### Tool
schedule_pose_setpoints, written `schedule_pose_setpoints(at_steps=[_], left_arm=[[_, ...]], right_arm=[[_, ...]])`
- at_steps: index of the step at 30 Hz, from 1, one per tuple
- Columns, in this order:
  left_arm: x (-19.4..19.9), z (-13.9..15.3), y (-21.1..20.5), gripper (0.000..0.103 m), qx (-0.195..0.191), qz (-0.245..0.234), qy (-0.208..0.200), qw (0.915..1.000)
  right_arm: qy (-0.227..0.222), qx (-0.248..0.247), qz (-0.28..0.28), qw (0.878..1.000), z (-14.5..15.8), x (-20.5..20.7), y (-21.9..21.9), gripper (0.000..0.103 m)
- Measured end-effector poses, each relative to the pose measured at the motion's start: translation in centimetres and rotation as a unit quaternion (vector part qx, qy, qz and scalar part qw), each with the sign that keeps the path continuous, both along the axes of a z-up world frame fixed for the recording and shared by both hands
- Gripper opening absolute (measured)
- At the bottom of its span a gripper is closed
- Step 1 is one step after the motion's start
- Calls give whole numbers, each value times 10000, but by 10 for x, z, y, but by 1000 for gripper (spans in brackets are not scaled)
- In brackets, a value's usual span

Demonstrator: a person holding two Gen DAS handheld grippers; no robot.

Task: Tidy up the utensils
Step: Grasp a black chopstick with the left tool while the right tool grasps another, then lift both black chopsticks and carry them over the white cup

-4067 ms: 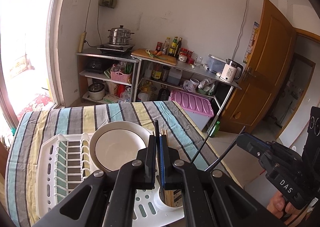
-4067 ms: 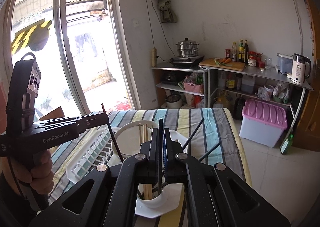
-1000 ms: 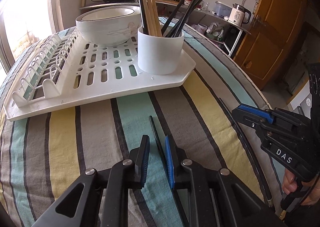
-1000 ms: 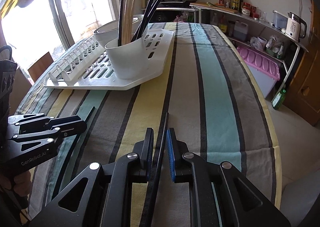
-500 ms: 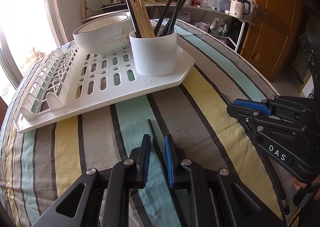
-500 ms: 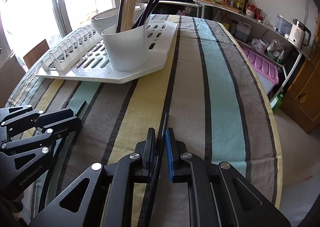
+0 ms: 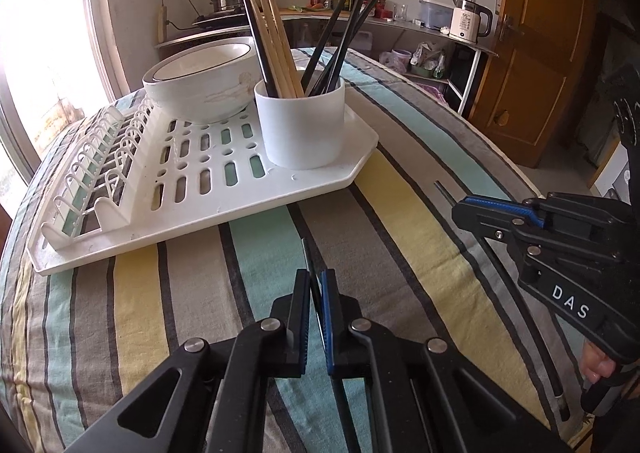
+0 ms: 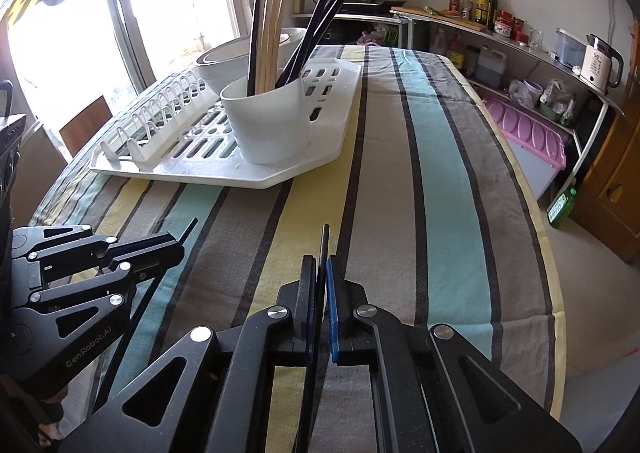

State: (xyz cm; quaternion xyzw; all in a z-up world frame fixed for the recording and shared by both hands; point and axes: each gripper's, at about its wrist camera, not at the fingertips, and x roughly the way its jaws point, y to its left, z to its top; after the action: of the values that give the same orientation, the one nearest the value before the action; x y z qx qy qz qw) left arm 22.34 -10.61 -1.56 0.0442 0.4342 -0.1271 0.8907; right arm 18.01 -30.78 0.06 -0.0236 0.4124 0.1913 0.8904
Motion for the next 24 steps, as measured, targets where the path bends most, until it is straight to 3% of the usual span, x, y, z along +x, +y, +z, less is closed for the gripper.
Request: schedule_pose_setpoints(at_steps=[14, 24], left_arm=[[-28, 105, 32, 4, -546, -88, -1136, 9920], [-49, 144, 55, 4, -798, -43, -1575, 9843]], right_arm=[[-1175, 575, -72, 9914, 90, -27, -12, 4], [-1652, 709, -101, 9837, 121, -49, -14, 4]])
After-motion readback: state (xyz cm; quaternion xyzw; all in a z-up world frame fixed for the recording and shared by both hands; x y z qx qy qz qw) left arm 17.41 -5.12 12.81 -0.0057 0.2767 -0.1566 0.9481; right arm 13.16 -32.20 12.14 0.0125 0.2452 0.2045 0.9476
